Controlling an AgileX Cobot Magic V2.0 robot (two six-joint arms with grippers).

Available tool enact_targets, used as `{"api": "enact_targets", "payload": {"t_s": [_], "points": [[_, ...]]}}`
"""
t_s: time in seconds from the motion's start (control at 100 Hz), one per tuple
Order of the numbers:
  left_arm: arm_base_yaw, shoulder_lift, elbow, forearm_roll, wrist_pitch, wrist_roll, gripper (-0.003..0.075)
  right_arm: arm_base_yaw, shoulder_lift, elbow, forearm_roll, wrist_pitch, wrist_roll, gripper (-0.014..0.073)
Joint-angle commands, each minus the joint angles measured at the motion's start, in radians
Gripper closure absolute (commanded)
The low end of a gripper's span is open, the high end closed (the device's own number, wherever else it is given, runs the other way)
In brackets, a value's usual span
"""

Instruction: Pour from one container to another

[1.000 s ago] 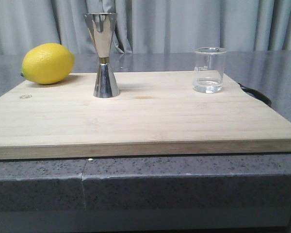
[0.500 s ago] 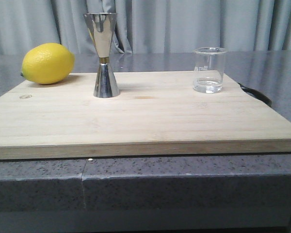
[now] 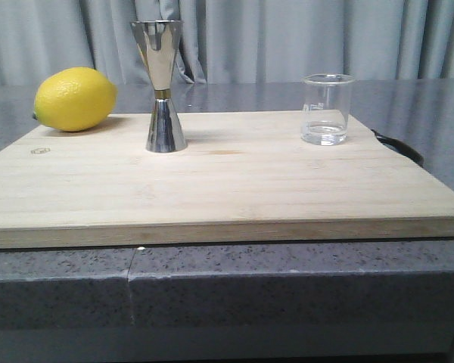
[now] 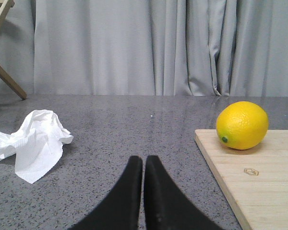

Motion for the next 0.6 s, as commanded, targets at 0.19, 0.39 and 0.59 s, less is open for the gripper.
{"api": "enact_targets", "payload": {"t_s": [0.19, 0.39, 0.59], "points": [[0.003, -0.027, 0.013, -0.007, -0.079, -0.004, 0.0739, -0.007, -0.217, 0.271, 0.008, -0.326, 0.000, 0.0664], [0.003, -0.027, 0.013, -0.007, -0.079, -0.004, 0.0739, -0.007, -0.224, 0.314, 0.008, -0.364, 0.000, 0.0664], [0.003, -0.027, 0.013, -0.007, -0.079, -0.004, 0.0739, -0.007, -0.224, 0.314, 0.008, -0.364, 0.000, 0.0664]]}}
